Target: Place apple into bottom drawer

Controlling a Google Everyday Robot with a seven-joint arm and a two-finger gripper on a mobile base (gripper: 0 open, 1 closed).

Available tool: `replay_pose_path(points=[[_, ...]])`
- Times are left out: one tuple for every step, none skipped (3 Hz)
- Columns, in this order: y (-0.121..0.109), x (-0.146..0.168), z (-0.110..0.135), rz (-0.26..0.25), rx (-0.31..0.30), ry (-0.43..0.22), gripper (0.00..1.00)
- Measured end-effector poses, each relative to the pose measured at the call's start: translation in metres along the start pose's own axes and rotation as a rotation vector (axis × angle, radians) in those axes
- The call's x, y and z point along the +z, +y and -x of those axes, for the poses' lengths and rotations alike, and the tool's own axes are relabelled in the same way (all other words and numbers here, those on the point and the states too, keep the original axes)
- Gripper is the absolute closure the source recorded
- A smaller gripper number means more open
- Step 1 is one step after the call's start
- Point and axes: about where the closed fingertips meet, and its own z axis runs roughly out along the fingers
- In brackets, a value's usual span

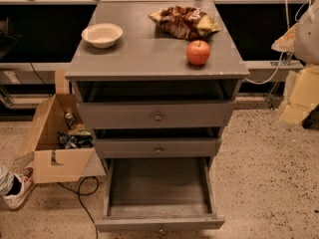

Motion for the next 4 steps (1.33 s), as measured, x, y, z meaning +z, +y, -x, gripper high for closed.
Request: replay_pose_path(points=[[-0.001,-0.001,0.001,-0.004,0.003,-0.004,0.0],[-0.017,0.005,0.016,-0.038,0.077,-0.09,0.0],[-0.054,0.027,0.045,-0.083,0.199,-0.236,0.0],[-0.065,0.025,0.052,-0.121,0.213,-0.268,0.0]])
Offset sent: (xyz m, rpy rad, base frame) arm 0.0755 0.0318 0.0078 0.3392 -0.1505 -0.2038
